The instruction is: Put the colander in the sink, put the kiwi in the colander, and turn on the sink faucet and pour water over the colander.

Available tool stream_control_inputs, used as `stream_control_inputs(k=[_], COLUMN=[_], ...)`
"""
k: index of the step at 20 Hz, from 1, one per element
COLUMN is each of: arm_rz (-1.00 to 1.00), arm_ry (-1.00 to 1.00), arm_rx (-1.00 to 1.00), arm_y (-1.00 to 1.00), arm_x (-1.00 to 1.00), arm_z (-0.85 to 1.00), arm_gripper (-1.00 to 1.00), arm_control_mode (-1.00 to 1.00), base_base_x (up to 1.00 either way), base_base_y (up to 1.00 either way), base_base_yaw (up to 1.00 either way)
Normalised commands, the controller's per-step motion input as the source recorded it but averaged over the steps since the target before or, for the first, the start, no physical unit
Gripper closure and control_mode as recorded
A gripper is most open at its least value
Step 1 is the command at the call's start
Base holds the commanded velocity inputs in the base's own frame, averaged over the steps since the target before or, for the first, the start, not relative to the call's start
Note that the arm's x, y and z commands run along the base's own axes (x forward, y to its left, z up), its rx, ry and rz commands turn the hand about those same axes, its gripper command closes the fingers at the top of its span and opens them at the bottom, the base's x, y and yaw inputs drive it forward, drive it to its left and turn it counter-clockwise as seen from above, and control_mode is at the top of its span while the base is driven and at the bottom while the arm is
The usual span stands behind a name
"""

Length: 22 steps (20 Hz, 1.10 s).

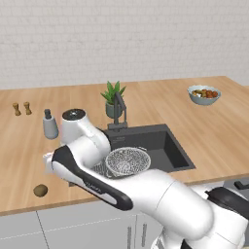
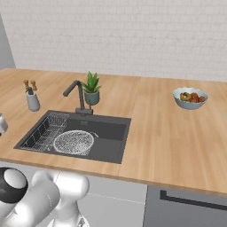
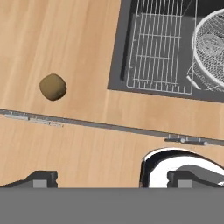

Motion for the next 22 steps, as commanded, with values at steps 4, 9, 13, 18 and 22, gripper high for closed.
stream_control_inputs(k=[4,9,13,18,22], arm_rz=[0.00,0.00,0.00,0.00,-0.01], arm_ry=[-0.08,0.00,0.00,0.00,-0.02], arm_rx=[-0.04,-0.02,0.00,0.00,-0.02], arm_y=[0.98,0.79,0.62,0.36,0.03], arm_x=[0.00,0.08,0.10,0.09,0.02], arm_z=[-0.26,-0.41,-0.43,-0.27,-0.30], arm_gripper=[-1.00,-1.00,-1.00,-1.00,-1.00], arm_control_mode=[-1.00,-1.00,-1.00,-1.00,-1.00], base_base_x=[0.00,0.00,0.00,0.00,0.00], base_base_y=[0.00,0.00,0.00,0.00,0.00], base_base_yaw=[0.00,0.00,0.00,0.00,0.00])
